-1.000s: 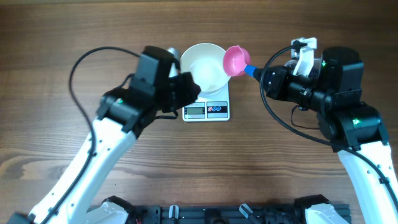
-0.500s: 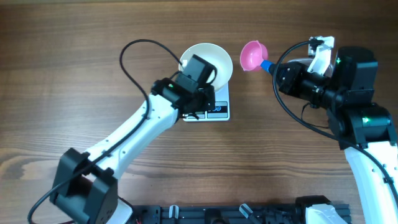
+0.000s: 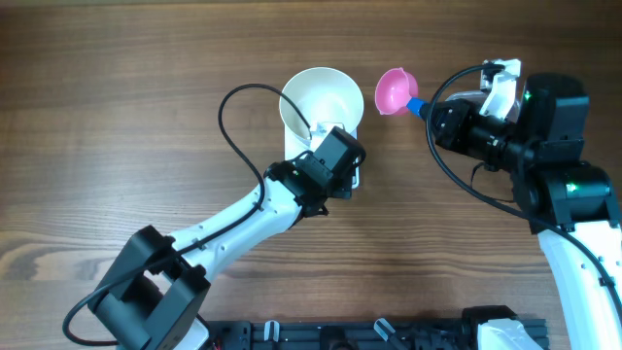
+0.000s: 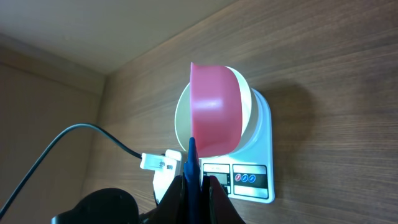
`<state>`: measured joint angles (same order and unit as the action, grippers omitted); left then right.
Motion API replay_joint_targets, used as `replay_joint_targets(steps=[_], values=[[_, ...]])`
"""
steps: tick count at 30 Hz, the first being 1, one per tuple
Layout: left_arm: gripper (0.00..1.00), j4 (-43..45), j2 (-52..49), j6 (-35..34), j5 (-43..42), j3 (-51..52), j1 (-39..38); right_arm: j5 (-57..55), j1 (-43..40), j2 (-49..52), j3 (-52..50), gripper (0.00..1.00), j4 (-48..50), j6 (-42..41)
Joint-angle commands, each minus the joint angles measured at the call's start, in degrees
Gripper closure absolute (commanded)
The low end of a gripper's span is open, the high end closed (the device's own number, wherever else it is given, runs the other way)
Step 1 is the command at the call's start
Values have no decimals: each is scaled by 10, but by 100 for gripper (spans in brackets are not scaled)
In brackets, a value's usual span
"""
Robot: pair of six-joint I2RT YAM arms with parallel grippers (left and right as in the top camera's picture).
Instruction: Scoop item into bowl and weigh 150g on scale
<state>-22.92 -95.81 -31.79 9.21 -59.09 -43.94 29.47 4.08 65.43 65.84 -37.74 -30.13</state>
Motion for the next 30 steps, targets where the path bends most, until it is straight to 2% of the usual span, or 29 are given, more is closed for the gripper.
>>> replay_joint_targets(steps=[1,11,19,30], values=[[96,14,-8,-15,48,15,-1,-8,-2,-1,9,96,-4,1],[96,61,-46,-14,48,29,-1,-8,-2,-1,9,96,-10,1],[96,107,-86,13,48,29,-1,-8,-2,-1,9,96,-17,2],[96,122,-100,14,70,29,0,-8,-2,-1,9,95,-24,2]])
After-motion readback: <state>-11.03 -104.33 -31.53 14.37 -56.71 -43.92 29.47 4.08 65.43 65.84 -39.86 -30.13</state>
